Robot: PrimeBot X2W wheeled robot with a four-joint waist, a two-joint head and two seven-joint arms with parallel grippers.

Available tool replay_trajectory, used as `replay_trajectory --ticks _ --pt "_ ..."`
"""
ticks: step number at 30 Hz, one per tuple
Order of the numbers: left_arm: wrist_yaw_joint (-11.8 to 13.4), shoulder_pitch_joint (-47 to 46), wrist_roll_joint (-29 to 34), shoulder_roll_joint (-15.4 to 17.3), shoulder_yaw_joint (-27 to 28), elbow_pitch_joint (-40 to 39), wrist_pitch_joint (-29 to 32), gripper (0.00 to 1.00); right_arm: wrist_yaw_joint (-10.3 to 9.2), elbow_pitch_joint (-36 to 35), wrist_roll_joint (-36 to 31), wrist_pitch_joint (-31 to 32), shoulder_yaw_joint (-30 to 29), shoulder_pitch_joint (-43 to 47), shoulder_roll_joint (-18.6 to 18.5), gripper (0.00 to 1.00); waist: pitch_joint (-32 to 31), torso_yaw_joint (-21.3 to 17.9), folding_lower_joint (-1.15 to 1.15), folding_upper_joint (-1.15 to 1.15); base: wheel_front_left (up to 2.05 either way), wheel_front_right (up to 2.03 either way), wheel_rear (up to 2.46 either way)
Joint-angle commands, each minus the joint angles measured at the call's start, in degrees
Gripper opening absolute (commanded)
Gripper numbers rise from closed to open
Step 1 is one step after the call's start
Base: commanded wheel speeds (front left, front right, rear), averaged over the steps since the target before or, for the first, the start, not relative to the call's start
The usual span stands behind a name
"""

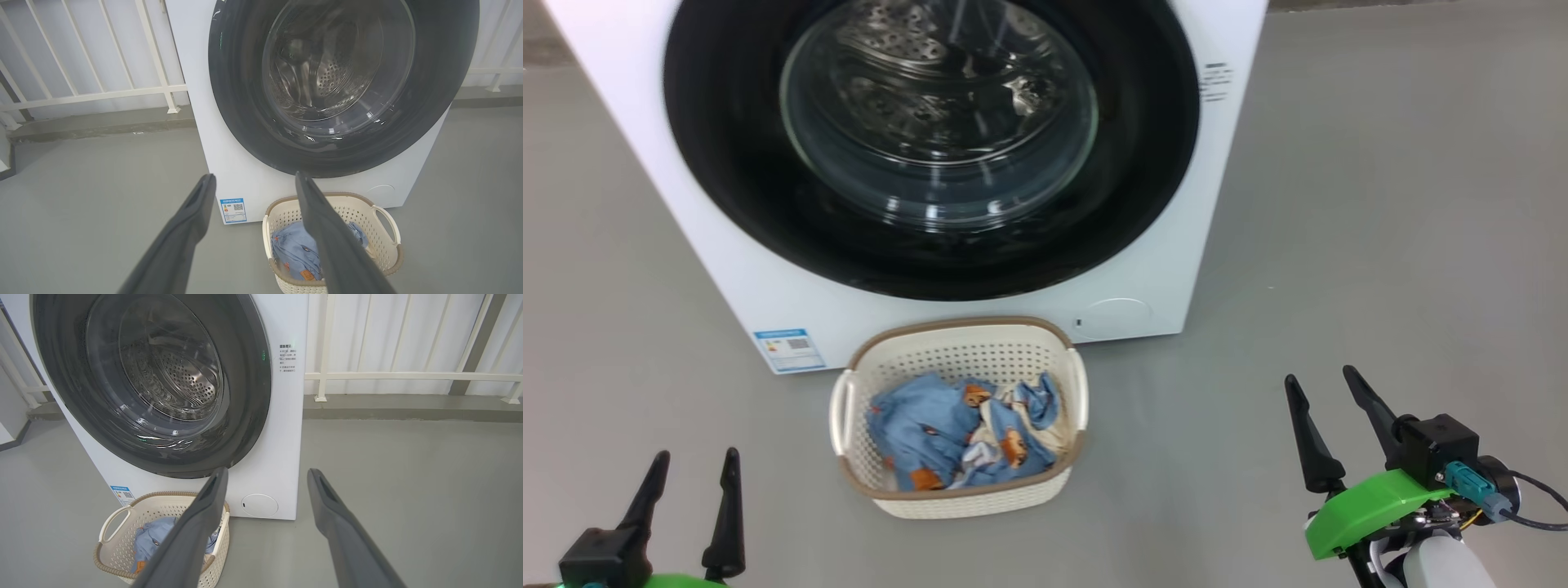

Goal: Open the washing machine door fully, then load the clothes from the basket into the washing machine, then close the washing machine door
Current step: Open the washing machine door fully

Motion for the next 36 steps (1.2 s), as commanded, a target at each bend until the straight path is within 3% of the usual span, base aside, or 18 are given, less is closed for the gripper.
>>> replay_trajectory --ticks 1,16,36 --pt "-0.1 -2.5 -0.5 1.3 1.8 -1.6 -0.4 1.00 0.09 -1.5 0.0 -0.7 1.2 -1.7 0.0 1.00 0.2 0.0 0.00 0.00 1.23 1.23 -2.46" --pt "-0.1 -3.6 -2.0 1.2 1.9 -2.0 -0.4 1.00 0.09 -1.9 -0.1 -0.7 0.7 -1.8 0.4 1.00 1.5 0.3 0.00 0.00 1.06 0.96 -2.01" --pt "-0.1 -2.2 -2.4 0.7 1.5 -3.6 -0.4 1.00 0.09 -1.8 -0.2 -0.7 0.7 -1.6 0.3 1.00 0.8 0.7 0.00 0.00 0.08 0.08 -0.15"
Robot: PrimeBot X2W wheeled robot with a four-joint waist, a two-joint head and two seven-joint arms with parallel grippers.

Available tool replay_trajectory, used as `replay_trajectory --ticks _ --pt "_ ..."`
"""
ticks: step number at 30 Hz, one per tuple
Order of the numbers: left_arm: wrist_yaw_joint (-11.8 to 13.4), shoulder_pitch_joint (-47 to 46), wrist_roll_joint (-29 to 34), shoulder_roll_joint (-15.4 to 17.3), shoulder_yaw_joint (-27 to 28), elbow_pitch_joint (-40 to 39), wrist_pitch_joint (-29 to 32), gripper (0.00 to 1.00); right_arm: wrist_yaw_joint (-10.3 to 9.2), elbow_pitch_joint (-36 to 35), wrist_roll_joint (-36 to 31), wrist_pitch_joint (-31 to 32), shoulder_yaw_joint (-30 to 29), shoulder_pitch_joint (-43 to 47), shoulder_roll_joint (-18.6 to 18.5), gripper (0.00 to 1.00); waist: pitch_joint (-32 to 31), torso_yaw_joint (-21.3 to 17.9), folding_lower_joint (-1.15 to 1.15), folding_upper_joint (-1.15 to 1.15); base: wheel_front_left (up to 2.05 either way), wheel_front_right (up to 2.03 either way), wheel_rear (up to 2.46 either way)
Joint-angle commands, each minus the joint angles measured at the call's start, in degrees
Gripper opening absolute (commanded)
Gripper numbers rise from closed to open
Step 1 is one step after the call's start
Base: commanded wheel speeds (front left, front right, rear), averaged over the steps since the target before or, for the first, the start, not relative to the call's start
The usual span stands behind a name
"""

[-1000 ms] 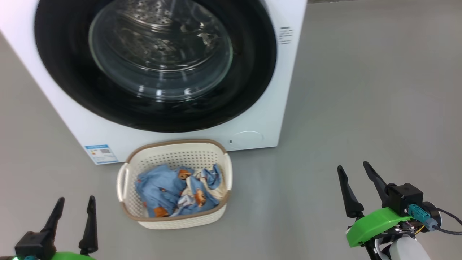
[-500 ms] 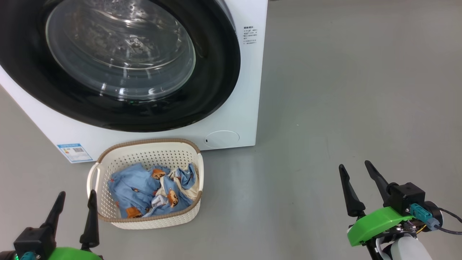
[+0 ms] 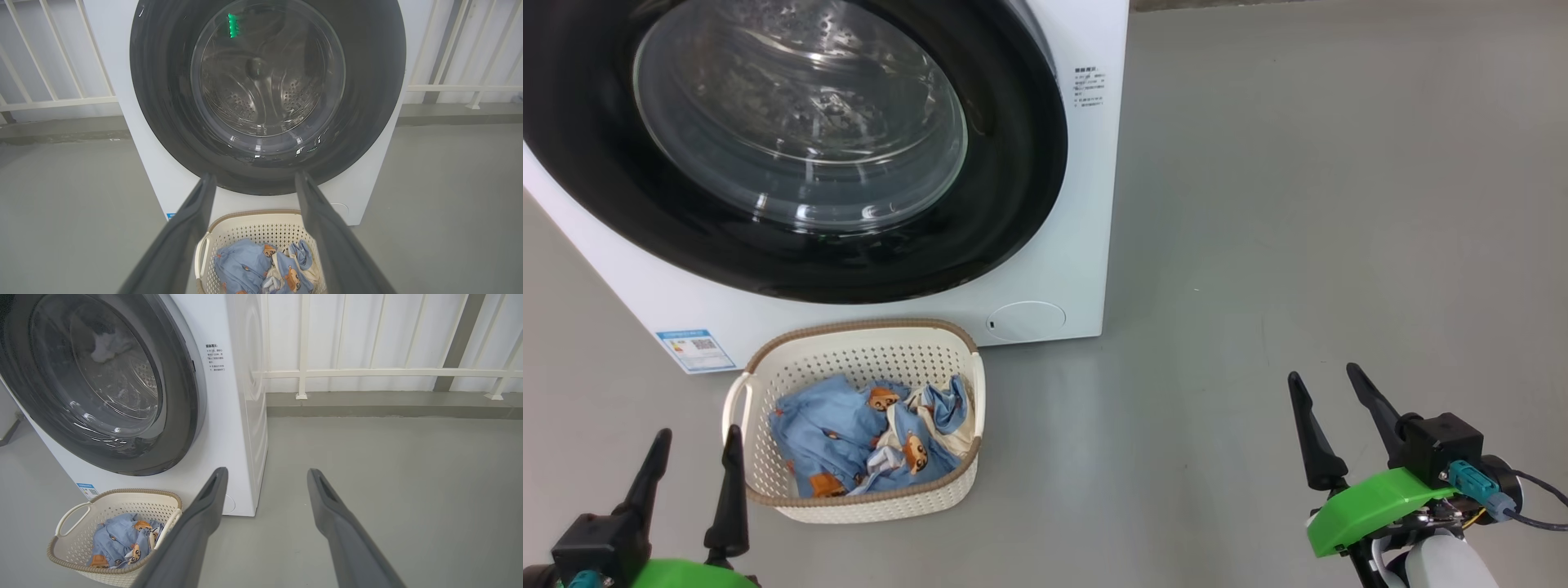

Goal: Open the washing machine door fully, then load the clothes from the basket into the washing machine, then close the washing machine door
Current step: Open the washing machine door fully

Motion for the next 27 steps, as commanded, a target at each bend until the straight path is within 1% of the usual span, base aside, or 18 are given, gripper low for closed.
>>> replay_trajectory --ticks 1,14,21,27 --pt "-0.1 -1.0 -0.5 1.1 1.8 -1.8 -0.4 1.00 0.09 -1.5 -0.1 -0.7 1.2 -1.6 0.1 1.00 0.0 0.0 0.00 0.00 0.00 0.00 0.00" --pt "-0.1 -0.5 -0.8 0.9 1.1 -2.8 -0.4 1.00 0.09 -1.9 0.4 -0.7 0.6 -2.3 0.1 1.00 0.1 1.0 0.00 0.00 0.00 0.00 0.00" --pt "-0.1 -0.2 -1.0 0.6 0.1 -3.0 -0.4 1.00 0.09 -2.4 2.0 -0.7 0.4 -6.3 0.1 1.00 0.8 2.0 0.00 0.00 0.00 0.00 0.00" --pt "-0.1 -0.6 -1.4 0.0 -0.7 -2.9 -0.4 1.00 0.09 -2.9 2.6 -0.7 0.7 -11.9 -1.4 1.00 1.9 3.4 0.00 0.00 0.00 0.00 0.00"
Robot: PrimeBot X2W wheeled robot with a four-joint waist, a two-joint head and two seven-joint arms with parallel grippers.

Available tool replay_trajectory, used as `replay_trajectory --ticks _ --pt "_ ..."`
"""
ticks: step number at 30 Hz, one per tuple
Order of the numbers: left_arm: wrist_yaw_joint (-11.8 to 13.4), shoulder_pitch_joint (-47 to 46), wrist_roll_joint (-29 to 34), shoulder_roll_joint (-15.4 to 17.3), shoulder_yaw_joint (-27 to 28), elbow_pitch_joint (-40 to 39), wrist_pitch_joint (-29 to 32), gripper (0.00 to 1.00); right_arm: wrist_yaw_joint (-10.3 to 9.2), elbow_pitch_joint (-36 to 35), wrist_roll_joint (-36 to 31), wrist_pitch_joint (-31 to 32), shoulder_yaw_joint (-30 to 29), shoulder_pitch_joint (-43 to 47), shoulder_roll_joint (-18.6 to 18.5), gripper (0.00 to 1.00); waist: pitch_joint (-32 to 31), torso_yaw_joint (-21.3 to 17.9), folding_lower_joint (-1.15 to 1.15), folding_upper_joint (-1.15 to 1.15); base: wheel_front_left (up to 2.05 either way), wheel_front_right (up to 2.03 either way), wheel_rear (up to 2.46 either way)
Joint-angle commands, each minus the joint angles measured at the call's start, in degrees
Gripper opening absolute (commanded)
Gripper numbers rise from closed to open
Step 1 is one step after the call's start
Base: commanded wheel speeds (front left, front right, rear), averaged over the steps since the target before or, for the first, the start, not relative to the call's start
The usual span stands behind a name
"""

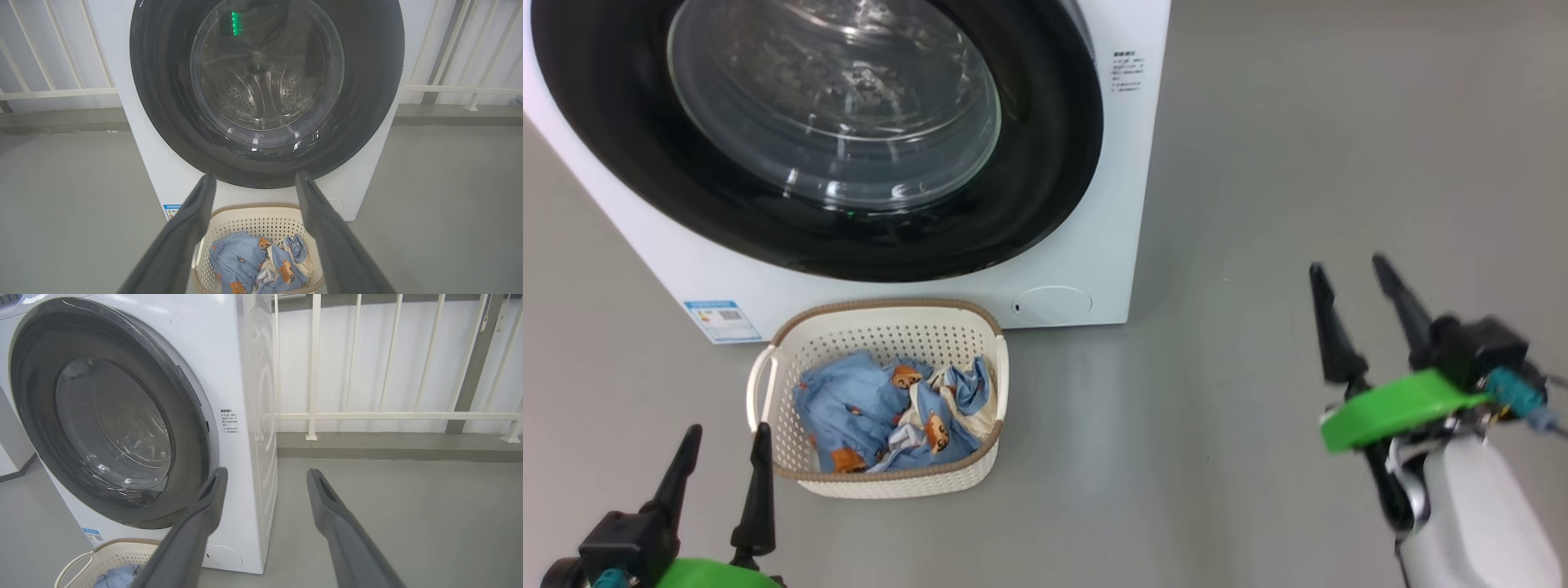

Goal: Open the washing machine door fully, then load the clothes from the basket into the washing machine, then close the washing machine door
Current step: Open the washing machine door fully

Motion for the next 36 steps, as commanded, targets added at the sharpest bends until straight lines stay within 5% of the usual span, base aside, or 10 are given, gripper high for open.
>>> replay_trajectory --ticks 1,13,19,20,22,23,36 --pt "-0.1 -1.0 -0.8 0.8 1.7 -1.4 -0.4 1.00 0.09 -2.1 0.7 -0.7 1.1 -4.6 -0.6 1.00 0.9 0.9 0.00 0.00 0.00 0.00 0.00" --pt "-0.1 -2.9 -1.8 1.1 0.7 -0.6 -0.4 1.00 0.09 -1.5 4.7 -0.7 -0.3 -19.3 -3.4 1.00 3.5 3.7 0.00 0.00 0.00 0.00 0.00" --pt "-0.1 -4.0 -2.2 1.1 -0.2 -0.5 -0.4 1.00 0.09 3.5 16.2 -0.7 -6.1 -25.6 -1.2 1.00 5.1 5.6 0.00 0.00 0.00 0.00 0.00" --pt "-0.1 -4.2 -2.3 1.1 -0.4 -0.5 -0.4 1.00 0.09 4.8 18.6 -0.4 -7.3 -26.6 -0.9 0.85 5.5 5.9 0.00 0.00 0.00 0.00 0.00" --pt "-0.1 -4.7 -2.4 1.1 -0.7 -0.4 -0.4 1.00 0.09 7.0 22.3 -0.2 -8.9 -28.2 -0.5 0.20 6.2 6.5 0.00 0.00 0.00 0.00 0.00" --pt "-0.1 -4.9 -2.5 1.1 -0.8 -0.3 -0.4 1.00 0.09 8.0 24.2 -0.1 -9.9 -28.9 -0.3 0.00 6.5 6.7 0.00 0.00 0.00 0.00 0.00" --pt "-0.1 -7.3 -3.1 1.0 -1.1 0.6 -0.4 1.00 0.09 18.2 38.7 5.9 -15.6 -32.9 0.7 0.00 9.4 9.1 0.00 0.00 0.00 0.00 0.00"
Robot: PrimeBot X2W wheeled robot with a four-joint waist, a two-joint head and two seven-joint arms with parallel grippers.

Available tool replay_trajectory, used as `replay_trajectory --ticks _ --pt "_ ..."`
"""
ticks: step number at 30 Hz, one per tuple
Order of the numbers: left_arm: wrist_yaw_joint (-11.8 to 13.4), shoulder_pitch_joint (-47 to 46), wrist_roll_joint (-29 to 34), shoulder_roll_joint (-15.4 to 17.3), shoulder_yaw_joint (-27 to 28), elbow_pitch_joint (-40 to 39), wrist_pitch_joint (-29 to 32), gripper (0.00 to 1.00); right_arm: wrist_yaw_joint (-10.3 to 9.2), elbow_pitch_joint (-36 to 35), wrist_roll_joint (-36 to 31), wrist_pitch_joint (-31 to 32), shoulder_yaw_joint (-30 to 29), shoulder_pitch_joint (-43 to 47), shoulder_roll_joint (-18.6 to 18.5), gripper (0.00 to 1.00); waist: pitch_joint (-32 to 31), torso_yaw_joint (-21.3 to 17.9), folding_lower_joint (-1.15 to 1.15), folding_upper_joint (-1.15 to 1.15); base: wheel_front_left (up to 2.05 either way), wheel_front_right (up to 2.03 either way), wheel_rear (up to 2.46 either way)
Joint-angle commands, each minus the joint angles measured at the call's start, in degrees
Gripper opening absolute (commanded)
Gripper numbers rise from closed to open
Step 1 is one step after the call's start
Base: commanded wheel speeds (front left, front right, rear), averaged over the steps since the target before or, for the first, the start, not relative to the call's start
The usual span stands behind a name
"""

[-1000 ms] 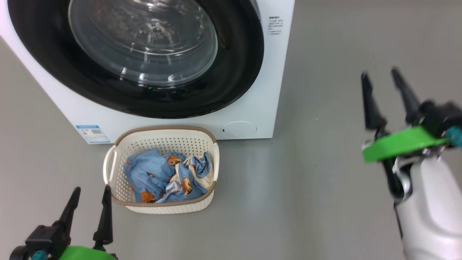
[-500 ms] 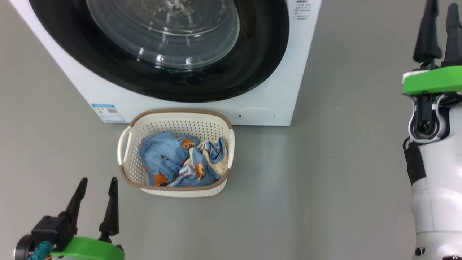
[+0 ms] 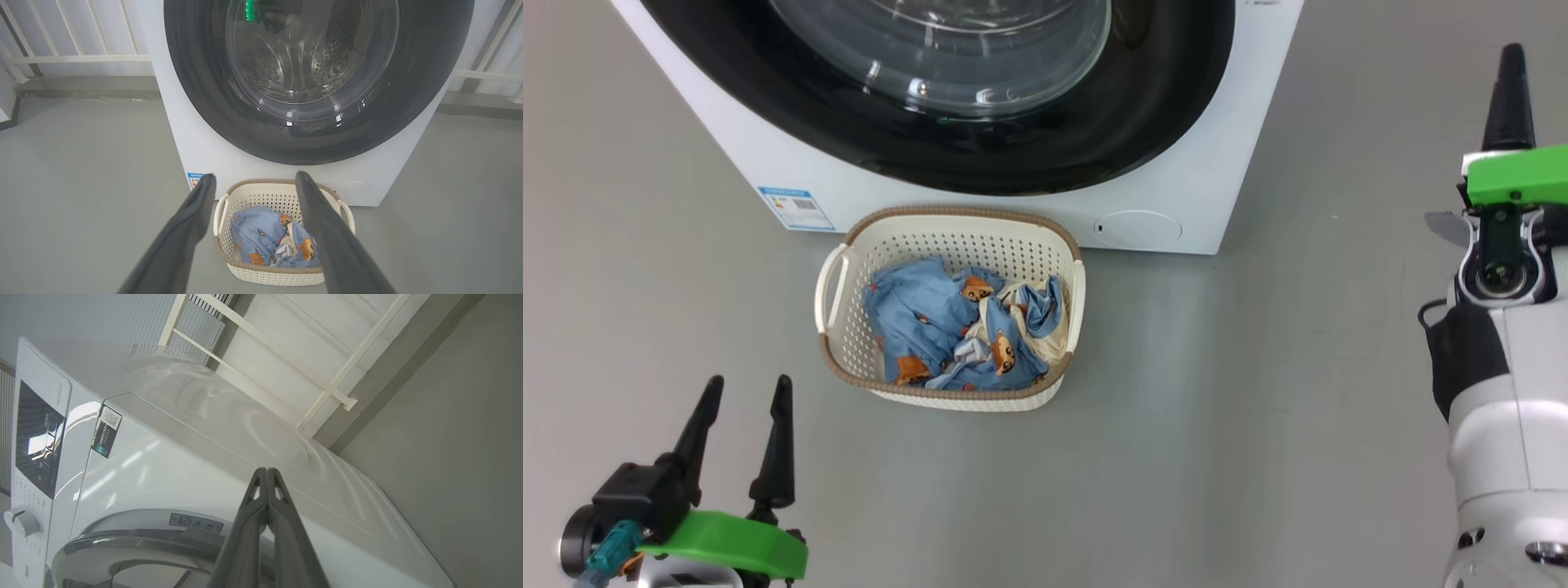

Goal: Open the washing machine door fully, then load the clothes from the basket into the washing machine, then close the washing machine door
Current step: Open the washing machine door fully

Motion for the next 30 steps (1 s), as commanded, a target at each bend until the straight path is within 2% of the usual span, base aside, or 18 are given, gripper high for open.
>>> replay_trajectory --ticks 1,10,30 --pt "-0.1 -2.0 -0.3 1.1 2.0 -0.9 -0.4 1.00 0.09 -0.5 1.4 1.6 0.6 -3.0 1.0 0.00 0.6 0.3 0.00 0.00 0.00 0.00 0.00" --pt "-0.1 -3.4 -0.8 0.6 0.9 -0.3 -0.4 1.00 0.09 7.1 6.5 11.3 -4.4 -11.3 1.2 0.00 2.8 1.4 0.00 0.00 0.00 0.00 0.00" --pt "-0.1 -6.9 -2.7 -0.6 -0.5 -1.4 -0.4 1.00 0.09 17.3 5.5 22.8 -7.1 -27.7 1.6 0.00 7.2 4.4 0.00 0.00 0.00 0.00 0.00"
